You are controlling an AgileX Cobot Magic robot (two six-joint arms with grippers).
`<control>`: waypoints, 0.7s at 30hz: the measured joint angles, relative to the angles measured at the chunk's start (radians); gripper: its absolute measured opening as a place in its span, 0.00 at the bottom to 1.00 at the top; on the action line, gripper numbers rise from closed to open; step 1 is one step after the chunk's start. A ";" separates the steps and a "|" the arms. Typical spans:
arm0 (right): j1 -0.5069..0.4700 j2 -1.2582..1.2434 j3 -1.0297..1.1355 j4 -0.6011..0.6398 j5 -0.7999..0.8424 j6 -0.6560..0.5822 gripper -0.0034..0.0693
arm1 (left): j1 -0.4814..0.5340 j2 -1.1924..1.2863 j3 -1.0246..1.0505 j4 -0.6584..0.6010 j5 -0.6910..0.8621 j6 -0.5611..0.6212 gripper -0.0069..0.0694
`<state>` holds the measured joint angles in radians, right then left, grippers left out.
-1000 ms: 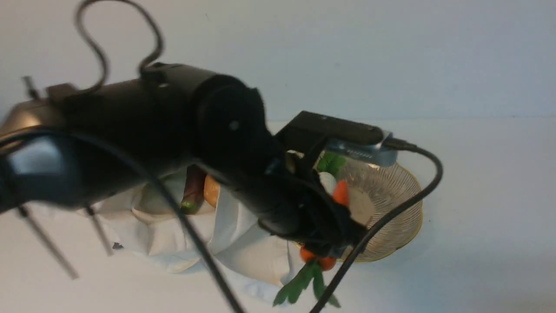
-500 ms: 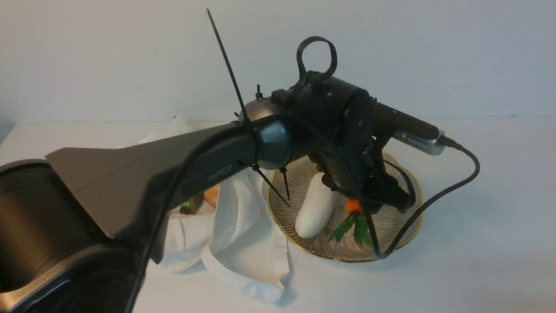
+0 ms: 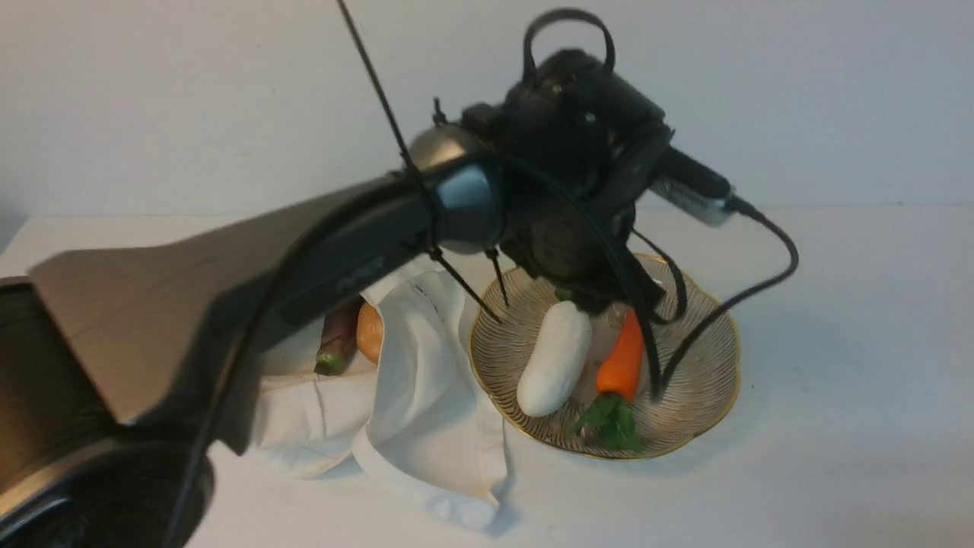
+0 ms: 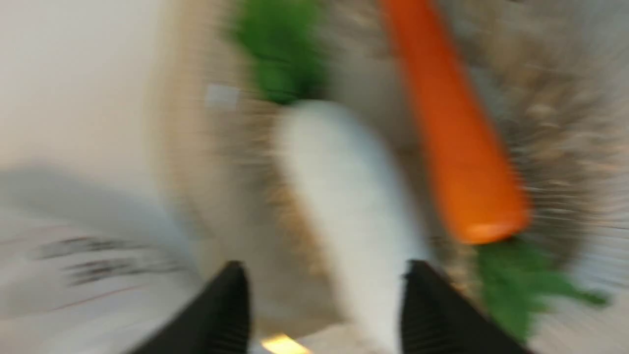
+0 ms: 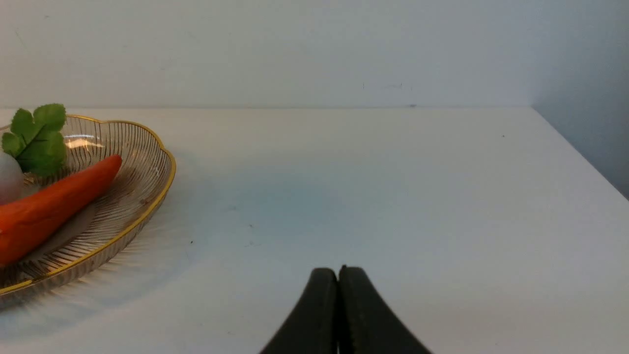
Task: Take vegetables from cloth bag on white table place on plate.
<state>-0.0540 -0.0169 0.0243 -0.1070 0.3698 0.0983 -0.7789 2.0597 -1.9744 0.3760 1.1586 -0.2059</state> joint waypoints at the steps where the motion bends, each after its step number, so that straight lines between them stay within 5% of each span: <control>1: 0.000 0.000 0.000 0.000 0.000 0.000 0.03 | 0.000 -0.008 0.000 0.000 0.000 -0.002 0.39; 2: 0.000 0.000 0.000 0.000 0.000 0.000 0.03 | 0.000 -0.086 -0.004 0.090 0.039 -0.014 0.21; 5: 0.000 0.000 0.000 -0.001 0.000 0.000 0.03 | 0.001 -0.221 -0.003 0.138 0.073 -0.024 0.11; 14: 0.000 0.000 0.000 0.000 0.000 0.000 0.03 | 0.000 -0.647 0.173 -0.010 0.077 -0.040 0.08; 21: 0.000 0.000 0.000 0.000 0.000 0.000 0.03 | 0.000 -0.945 0.576 -0.066 -0.183 -0.050 0.08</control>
<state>-0.0540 -0.0169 0.0243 -0.1071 0.3698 0.0983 -0.7789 1.1146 -1.3984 0.3102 0.9752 -0.2562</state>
